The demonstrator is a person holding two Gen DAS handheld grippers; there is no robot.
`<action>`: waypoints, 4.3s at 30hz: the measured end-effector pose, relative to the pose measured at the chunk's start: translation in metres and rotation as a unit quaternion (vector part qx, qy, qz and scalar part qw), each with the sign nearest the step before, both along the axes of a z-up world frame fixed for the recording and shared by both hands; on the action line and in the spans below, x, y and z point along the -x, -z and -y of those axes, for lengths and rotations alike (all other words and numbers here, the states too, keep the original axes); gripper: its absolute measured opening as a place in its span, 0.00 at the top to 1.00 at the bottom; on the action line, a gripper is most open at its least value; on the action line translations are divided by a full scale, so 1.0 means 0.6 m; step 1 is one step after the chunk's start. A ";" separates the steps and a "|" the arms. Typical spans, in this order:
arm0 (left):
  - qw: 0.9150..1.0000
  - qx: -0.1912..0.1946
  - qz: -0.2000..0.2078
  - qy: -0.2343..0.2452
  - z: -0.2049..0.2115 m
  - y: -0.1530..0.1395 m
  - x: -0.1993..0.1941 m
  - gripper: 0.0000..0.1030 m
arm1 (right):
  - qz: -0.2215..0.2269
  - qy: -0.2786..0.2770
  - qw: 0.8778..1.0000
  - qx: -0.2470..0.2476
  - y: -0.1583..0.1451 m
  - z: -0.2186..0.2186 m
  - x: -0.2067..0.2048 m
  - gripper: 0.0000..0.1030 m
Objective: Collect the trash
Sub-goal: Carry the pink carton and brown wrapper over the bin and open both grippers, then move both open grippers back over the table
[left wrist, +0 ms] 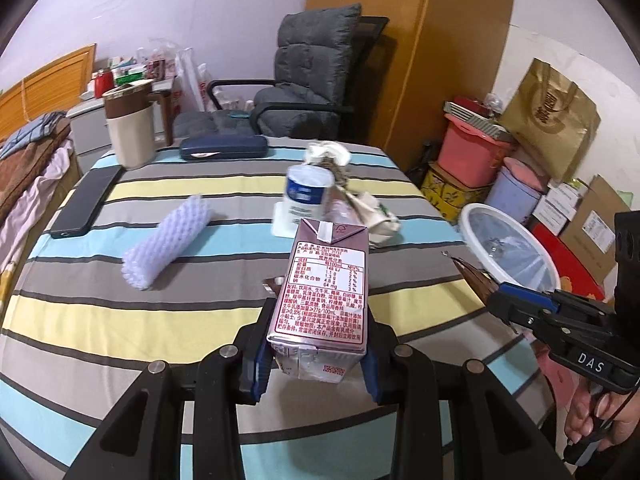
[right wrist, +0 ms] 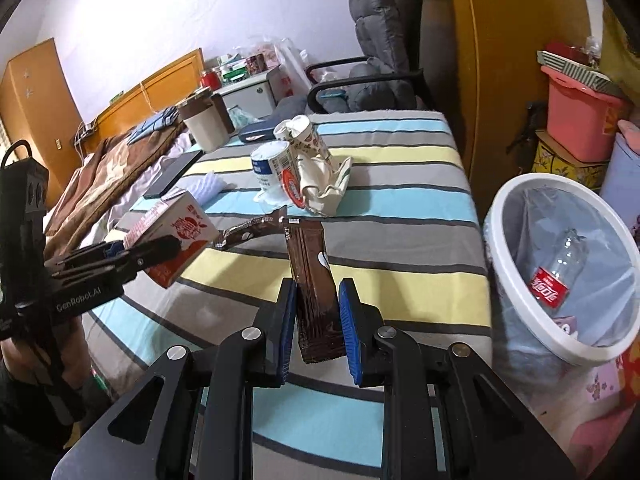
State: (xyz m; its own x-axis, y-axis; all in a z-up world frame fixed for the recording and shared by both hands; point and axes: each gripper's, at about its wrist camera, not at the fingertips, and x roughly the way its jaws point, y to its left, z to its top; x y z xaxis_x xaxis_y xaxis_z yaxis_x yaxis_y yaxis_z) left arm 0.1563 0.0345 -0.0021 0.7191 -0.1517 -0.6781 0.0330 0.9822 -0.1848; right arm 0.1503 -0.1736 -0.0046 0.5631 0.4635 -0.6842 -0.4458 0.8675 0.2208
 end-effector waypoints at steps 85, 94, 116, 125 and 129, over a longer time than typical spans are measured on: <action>0.982 0.044 -0.003 0.185 0.339 -0.018 -0.186 0.56 | 0.007 0.229 0.973 0.011 -0.001 0.258 -0.020 0.60; 0.989 0.029 0.017 0.143 0.277 -0.043 -0.123 0.56 | 0.029 0.183 0.983 -0.021 -0.020 0.215 0.005 0.60; 0.998 -0.003 0.033 0.062 0.159 -0.043 -0.025 0.56 | 0.029 0.115 0.993 -0.014 -0.014 0.112 0.033 0.61; 0.999 -0.007 0.017 0.040 0.124 -0.016 -0.010 0.56 | 0.011 0.103 0.995 -0.011 -0.004 0.084 0.034 0.61; 0.999 -0.007 0.011 0.032 0.105 -0.003 -0.003 0.56 | 0.001 0.086 0.996 -0.010 -0.001 0.068 0.035 0.61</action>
State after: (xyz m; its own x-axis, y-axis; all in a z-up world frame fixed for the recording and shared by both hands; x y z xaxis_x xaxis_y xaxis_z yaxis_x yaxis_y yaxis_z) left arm 0.1578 -0.0283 -0.0001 0.7225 -0.1881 -0.6653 0.0999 0.9806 -0.1687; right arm 0.1294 -0.2144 -0.0038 0.6365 0.3728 -0.6752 -0.2907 0.9268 0.2377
